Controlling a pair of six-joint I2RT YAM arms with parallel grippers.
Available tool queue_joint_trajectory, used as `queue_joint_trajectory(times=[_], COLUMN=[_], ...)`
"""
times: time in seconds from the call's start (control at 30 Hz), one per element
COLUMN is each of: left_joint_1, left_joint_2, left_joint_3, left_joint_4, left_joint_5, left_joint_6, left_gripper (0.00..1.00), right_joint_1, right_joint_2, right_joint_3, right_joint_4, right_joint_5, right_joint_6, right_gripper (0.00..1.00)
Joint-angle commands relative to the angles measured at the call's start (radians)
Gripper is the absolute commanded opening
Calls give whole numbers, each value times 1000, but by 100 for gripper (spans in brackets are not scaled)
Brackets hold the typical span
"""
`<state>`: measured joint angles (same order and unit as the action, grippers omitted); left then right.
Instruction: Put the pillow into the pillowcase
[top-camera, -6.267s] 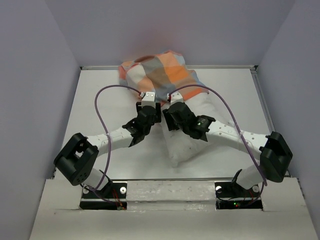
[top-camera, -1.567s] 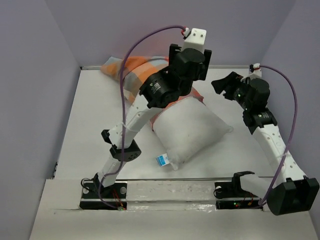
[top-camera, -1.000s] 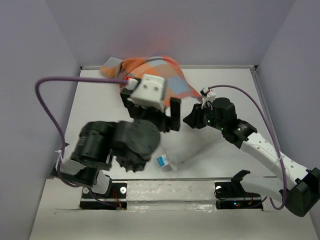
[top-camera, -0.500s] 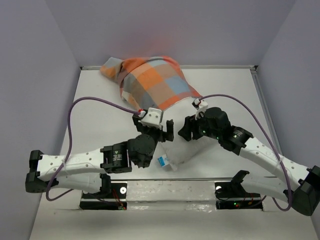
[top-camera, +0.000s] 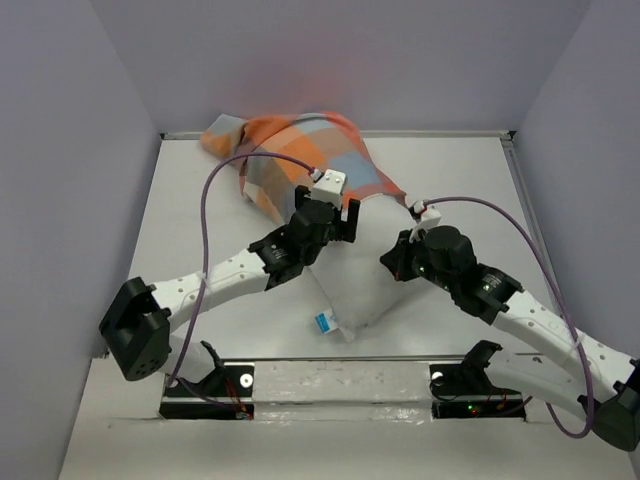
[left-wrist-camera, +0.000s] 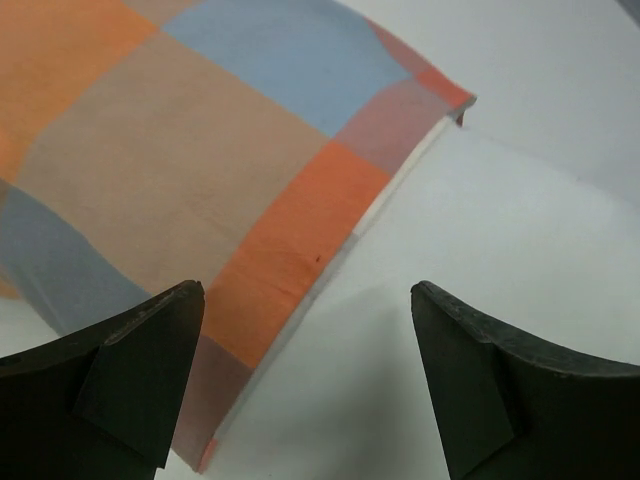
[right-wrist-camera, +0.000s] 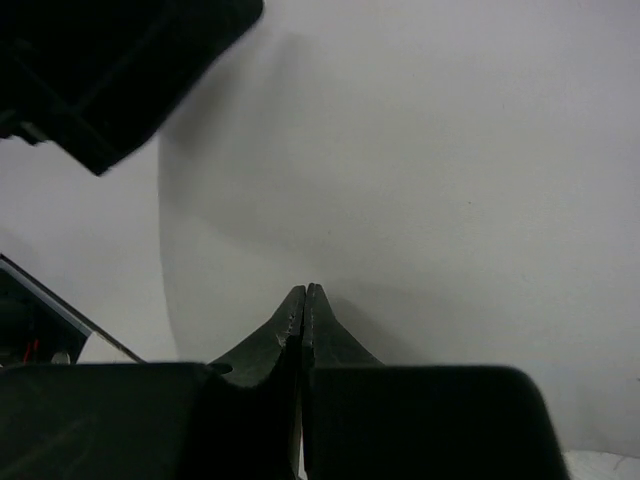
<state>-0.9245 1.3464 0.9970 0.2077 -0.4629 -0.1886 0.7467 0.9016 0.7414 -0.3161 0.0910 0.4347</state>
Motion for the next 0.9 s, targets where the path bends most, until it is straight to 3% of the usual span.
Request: queue_joint_trajectory(times=[0.0, 0.27, 0.3, 0.33, 0.4, 0.43, 0.53, 0.6, 0.63, 0.73, 0.77, 0.87], left_joint_1=[16, 69, 70, 73, 73, 75, 75, 75, 75, 75, 75, 75], left_joint_2=[34, 125, 134, 154, 187, 200, 234, 234, 224, 218, 217, 204], left_joint_3=[64, 104, 114, 129, 146, 159, 186, 180, 169, 169, 172, 175], left_joint_4=[50, 33, 29, 16, -1, -7, -43, -47, -36, -4, 5, 45], left_joint_5=[104, 181, 159, 117, 77, 55, 111, 150, 152, 81, 32, -54], left_joint_6=[87, 184, 210, 218, 256, 270, 316, 324, 333, 339, 345, 347], left_gripper=[95, 93, 93, 92, 90, 89, 89, 86, 83, 55, 41, 20], right_joint_1=[-4, -4, -4, -4, -32, -43, -96, -127, -144, -207, -230, -265], right_joint_2=[-50, -153, -159, -162, -152, -141, -144, -155, -162, -168, -155, -121], right_joint_3=[-7, -63, -68, -73, -76, -82, -102, -109, -114, -132, -145, -172], right_joint_4=[17, -5, -5, -5, -5, -5, 2, 2, 2, 5, 8, 55], right_joint_5=[4, 18, 38, 55, 50, 44, 4, -11, -19, -53, -60, -82], right_joint_6=[19, 64, 65, 71, 76, 87, 105, 105, 102, 104, 105, 128], right_gripper=[0, 1, 9, 25, 43, 59, 73, 76, 77, 78, 78, 78])
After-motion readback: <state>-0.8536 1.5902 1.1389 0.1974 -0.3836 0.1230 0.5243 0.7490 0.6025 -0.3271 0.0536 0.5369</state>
